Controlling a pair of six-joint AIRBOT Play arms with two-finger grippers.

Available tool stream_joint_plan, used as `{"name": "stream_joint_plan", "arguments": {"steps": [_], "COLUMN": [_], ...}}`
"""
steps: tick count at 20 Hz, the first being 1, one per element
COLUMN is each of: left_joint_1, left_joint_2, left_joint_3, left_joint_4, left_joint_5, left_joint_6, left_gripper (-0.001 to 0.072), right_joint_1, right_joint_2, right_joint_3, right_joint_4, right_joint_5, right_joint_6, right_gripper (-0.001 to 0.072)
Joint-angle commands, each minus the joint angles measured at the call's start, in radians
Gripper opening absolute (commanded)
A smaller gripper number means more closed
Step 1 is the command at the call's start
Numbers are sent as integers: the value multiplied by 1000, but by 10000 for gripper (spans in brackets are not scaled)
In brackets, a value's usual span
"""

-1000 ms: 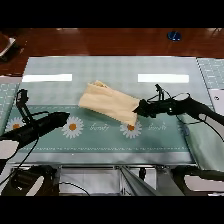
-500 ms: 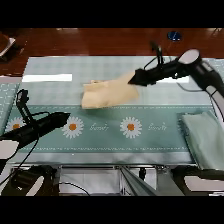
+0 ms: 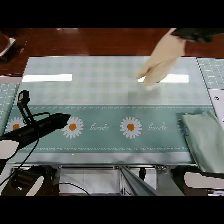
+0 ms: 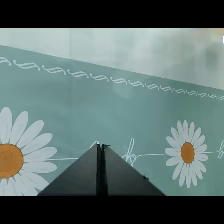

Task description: Fold the shirts.

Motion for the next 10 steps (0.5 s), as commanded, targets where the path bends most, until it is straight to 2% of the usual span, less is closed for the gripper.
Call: {"name": "stream_joint_plan", "arguments": {"steps": [1,4,7,10], "left_joint_1": [-1,-1,-1,-1], "left_joint_2": [0,0,0,-1], "left_joint_3": [0,0,0,0], "left_joint_4": [0,1,0,1], "left_joint_5": [-3,3,5,10], "left_joint_6": [0,1,1,1], "left_gripper": [28,28,28,28], "right_joint_1": [-182,-337,-458,-553], "right_joint_2": [57,108,162,279], "right_joint_3": [57,57,41,-81], "right_joint_4": [-5,-16,-164,-260], "right_joint_5": [119,238,388,388], "right_joint_6": [103,141,164,135], "right_gripper": [19,19,18,18]}}
